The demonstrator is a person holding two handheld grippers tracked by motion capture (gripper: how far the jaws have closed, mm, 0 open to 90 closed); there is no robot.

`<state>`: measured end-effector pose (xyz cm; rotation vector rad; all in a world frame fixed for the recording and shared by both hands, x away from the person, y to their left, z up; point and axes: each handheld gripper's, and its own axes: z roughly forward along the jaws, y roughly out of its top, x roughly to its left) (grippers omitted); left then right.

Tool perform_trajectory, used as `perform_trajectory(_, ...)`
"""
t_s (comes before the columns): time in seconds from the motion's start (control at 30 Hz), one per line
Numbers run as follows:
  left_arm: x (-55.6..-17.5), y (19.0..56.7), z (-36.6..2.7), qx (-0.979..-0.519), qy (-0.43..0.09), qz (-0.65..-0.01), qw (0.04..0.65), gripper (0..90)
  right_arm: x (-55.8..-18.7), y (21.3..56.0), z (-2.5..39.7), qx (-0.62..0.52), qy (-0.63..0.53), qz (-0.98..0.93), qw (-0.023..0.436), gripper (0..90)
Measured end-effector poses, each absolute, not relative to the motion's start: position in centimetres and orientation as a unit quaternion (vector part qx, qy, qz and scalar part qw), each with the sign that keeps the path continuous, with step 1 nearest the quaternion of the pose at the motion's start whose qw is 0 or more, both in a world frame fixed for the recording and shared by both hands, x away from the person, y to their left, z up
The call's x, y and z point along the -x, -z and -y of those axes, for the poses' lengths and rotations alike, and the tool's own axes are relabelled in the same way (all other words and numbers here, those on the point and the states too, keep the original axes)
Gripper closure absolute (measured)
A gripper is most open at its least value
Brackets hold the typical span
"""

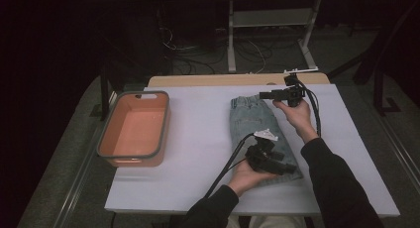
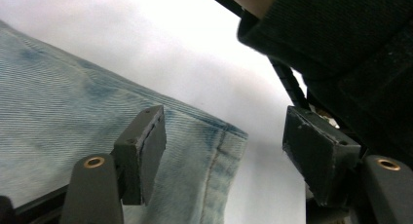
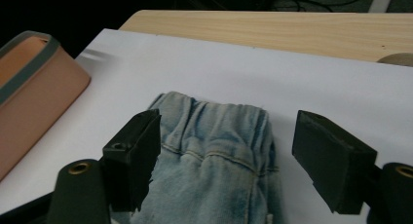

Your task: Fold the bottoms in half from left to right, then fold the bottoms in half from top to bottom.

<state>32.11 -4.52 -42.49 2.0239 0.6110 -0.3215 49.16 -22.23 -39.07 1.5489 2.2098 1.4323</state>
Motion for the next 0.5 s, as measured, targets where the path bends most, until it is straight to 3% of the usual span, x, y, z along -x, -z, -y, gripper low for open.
perform_trajectory(0.5, -33.6, 40.4, 2.0, -0.826, 0.124, -0.253, 0.489, 26.8, -48.0, 38.4, 22.1, -0.49, -0.467, -0.735, 0.047, 21.3)
